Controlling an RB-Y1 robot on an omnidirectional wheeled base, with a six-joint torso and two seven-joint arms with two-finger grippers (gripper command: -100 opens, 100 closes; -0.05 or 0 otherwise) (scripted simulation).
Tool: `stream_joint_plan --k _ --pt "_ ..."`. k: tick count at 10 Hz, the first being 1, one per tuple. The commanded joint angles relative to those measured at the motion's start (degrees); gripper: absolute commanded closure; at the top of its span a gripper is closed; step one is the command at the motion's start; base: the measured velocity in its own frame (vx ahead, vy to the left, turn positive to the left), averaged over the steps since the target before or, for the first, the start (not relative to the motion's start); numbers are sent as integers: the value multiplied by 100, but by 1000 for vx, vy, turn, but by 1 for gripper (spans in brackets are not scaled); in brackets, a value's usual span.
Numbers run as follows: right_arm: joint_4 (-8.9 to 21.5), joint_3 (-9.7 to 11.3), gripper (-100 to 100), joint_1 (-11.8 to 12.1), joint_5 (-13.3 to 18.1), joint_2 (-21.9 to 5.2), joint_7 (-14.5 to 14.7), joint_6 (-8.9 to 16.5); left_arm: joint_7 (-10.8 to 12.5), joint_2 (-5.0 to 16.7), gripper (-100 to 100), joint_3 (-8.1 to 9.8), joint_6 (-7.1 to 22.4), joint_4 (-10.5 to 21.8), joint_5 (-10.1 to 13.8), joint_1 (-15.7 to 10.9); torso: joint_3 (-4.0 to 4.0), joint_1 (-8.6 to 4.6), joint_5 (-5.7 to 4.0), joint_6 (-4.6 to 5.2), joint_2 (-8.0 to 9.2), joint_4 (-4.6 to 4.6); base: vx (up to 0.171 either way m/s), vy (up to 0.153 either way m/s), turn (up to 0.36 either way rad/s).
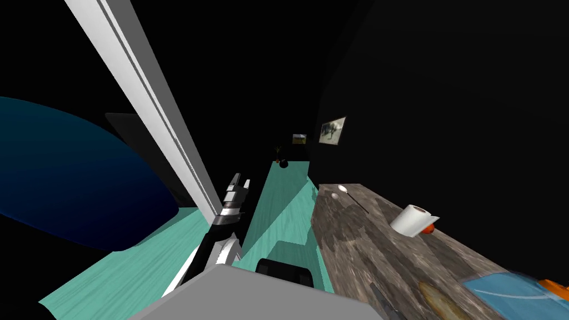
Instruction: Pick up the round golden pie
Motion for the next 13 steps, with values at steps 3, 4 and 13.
stream_joint_plan --k 3,4,13 --pt "785 83 -100 175 -2 -352 362 117 0 0 0 0 0 0 0 -1 18 -20 -5 1 28 8 125 77 -5" --pt "958 83 -100 175 -2 -352 411 117 0 0 0 0 0 0 0 1 2 1 -1 2 0 1 172 118 -19" --pt "2267 192 -100 605 -8 -915 1156 363 0 0 0 0 0 0 0 0 14 -1 0 0 22 6 115 90 -9"
